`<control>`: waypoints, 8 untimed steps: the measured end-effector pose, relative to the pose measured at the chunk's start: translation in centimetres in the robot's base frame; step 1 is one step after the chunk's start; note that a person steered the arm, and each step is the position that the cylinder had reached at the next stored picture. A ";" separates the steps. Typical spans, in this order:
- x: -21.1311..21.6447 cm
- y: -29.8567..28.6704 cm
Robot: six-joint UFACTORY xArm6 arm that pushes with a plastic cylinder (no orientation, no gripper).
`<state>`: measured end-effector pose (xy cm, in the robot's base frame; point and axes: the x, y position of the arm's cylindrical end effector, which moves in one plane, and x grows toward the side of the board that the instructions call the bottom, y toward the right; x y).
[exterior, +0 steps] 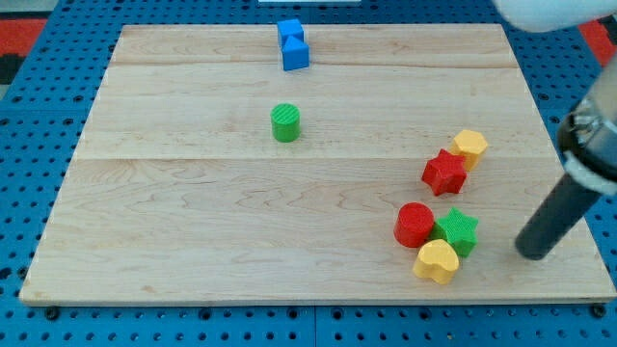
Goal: Place the green star above the red circle
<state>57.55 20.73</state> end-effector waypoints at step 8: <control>-2.1 -4.3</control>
<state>55.44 16.46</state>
